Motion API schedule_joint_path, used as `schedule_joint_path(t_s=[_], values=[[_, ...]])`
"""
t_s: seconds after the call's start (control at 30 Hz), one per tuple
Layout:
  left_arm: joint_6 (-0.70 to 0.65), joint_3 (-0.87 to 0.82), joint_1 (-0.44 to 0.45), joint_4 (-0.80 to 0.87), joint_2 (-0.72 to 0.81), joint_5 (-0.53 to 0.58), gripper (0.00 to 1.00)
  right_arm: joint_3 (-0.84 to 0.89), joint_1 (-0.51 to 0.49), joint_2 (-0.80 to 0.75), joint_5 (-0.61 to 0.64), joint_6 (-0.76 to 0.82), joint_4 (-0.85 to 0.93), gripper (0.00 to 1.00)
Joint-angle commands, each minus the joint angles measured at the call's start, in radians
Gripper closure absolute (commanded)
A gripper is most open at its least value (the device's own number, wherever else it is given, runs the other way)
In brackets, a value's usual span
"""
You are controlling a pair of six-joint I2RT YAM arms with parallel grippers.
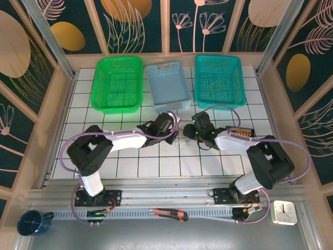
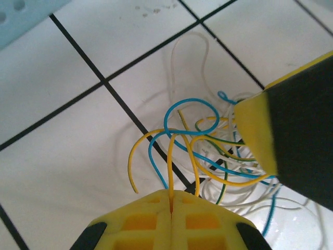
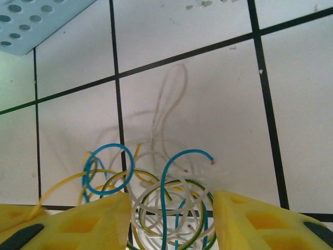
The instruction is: Untangle the cables
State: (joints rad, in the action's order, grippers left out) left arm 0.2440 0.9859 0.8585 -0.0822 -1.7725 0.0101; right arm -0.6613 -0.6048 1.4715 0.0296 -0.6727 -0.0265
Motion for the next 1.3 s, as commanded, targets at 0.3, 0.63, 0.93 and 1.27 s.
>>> schedule_joint_path(t_s=[0.3, 0.63, 0.93, 1.27], values=[[0.098, -0.115, 0.0, -0.139, 0.29, -0.013, 1.0, 0.067, -0.021, 0.041, 0.052, -0.055, -0.074, 0.57], [0.174, -0.273, -0.002, -0.402, 0.442, 0.035, 1.0, 0.082, -0.03, 0.042, 0.037, -0.056, -0.081, 0.57], [0.228, -0.39, -0.001, -0.593, 0.581, 0.115, 1.0, 0.087, -0.029, 0.064, 0.028, -0.048, -0.089, 0.57], [0.229, -0.363, -0.002, -0.591, 0.607, 0.076, 1.0, 0.087, -0.029, 0.069, 0.006, -0.044, -0.094, 0.58]])
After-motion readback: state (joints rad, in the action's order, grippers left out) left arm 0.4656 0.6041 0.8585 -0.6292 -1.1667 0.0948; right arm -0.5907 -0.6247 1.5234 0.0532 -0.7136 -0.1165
